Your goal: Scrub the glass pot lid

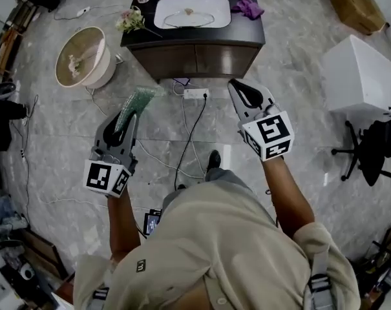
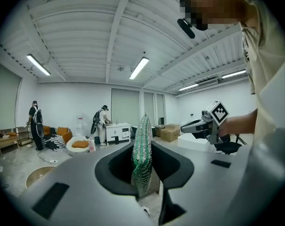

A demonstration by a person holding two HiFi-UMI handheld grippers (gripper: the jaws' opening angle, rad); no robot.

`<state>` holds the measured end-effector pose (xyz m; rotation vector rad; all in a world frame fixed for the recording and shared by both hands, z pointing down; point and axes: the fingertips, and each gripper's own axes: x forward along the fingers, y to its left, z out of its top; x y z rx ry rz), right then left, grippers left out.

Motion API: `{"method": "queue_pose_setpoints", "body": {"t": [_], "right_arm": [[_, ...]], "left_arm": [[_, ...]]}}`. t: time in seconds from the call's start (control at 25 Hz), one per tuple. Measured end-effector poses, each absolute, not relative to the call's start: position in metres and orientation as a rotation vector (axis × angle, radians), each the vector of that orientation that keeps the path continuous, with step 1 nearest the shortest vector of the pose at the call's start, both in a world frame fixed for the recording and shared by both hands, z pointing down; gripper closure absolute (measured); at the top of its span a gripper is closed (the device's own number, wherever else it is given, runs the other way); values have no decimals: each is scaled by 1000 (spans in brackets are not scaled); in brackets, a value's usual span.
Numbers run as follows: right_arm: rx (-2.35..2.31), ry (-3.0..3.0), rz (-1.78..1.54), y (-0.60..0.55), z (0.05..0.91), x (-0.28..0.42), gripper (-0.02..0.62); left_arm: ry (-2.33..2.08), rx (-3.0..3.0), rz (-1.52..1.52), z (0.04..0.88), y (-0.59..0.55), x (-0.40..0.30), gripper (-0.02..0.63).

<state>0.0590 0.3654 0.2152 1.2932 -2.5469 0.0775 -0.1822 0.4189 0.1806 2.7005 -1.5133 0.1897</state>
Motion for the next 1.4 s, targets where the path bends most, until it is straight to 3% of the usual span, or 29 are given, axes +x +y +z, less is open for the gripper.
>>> {"method": "queue_pose_setpoints", "body": {"t": [0.4,0.88,1.4], "right_arm": [[1301,-2597,214,334,236,122,568],[1374,-2543,243,303,247,154,568],[1593,-2341,280,188,249,138,568]], "left_arm": [[-1514,2687,346,177,376,-123,508],[-1446,2750,313,172,315,-97,508],[-1175,2885,241,187,126,-120,508]]}}
